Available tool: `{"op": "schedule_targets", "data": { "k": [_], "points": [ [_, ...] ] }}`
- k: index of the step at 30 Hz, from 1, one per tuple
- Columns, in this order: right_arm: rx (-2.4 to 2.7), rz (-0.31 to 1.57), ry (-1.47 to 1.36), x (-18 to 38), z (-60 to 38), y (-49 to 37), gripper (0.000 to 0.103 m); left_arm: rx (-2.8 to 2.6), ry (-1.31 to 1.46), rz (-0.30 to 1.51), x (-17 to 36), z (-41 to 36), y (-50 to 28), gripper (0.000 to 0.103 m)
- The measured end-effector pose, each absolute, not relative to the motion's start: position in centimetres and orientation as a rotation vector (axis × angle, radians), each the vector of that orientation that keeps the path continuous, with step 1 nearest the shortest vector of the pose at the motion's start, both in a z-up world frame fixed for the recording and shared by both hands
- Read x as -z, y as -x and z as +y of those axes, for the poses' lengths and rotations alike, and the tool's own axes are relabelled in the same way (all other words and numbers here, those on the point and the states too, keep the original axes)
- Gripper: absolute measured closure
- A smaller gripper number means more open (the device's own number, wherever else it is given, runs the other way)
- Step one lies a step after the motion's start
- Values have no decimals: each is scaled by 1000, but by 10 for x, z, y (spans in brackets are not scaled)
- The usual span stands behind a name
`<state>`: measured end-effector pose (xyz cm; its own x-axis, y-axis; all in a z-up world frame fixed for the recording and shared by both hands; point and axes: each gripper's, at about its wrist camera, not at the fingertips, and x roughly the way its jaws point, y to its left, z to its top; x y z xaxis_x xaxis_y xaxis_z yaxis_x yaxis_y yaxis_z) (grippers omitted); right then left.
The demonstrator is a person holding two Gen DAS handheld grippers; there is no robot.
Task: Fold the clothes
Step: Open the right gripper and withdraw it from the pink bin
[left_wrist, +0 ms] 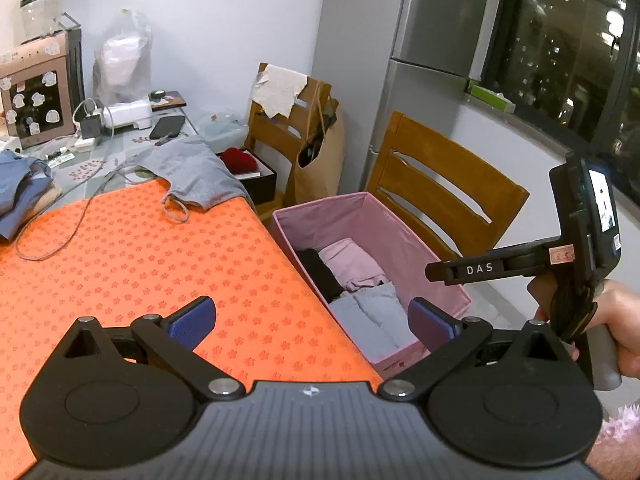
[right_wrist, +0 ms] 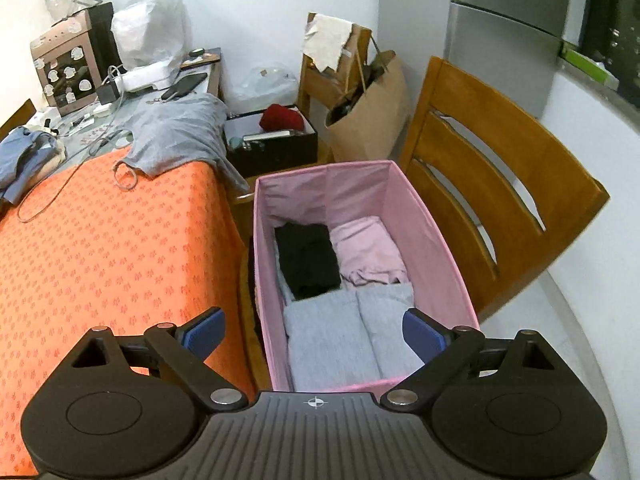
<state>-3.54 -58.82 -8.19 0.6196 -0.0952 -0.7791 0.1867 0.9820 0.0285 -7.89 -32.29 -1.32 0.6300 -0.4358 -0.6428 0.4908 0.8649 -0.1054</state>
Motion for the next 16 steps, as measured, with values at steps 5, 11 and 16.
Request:
{"op": "schedule_targets", "data": {
  "k": [5,11,16],
  "points": [
    [155,901,-107,81,-591,38,7,515,-89,710,8,-329,84,0],
    [147,917,-110,82,-605,27,7,482,-76,741,4,-339,75,0],
    [141,933,-121,85,-618,18,7,455,-86,749,2,-350,70,0]
  ]
}}
